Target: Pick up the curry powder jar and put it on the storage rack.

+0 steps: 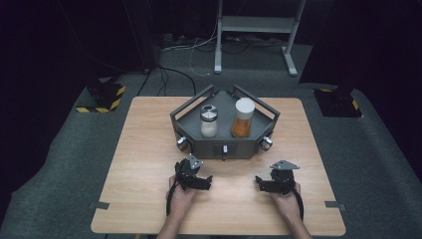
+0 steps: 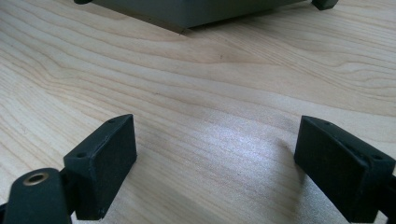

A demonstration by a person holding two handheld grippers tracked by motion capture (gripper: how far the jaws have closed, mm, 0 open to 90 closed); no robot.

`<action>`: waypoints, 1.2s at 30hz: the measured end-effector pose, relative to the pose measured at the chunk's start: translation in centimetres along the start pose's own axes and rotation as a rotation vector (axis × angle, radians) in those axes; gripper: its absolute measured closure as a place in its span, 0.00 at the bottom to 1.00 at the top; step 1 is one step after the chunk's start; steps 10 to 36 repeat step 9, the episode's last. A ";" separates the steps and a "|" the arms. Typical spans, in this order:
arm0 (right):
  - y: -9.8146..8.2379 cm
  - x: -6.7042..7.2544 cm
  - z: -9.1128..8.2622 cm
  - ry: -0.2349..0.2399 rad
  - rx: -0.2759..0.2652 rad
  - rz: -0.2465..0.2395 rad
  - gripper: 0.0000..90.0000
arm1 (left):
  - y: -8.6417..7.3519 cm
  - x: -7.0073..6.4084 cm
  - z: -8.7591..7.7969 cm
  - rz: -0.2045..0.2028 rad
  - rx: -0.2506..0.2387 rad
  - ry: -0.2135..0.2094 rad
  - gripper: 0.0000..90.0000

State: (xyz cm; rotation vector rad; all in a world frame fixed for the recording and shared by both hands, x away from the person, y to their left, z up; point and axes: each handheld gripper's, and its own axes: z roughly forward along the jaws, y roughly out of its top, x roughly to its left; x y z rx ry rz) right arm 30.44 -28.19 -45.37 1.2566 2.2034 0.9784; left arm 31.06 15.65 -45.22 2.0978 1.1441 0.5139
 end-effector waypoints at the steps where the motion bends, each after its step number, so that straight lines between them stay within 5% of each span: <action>1: 0.0 0.0 0.0 0.000 0.000 0.000 0.14 | 0.0 0.0 0.0 0.000 0.000 0.000 0.05; 36: -0.1 0.1 -0.1 -0.003 0.001 0.004 0.14 | 0.0 0.0 0.0 -0.001 0.000 0.000 0.04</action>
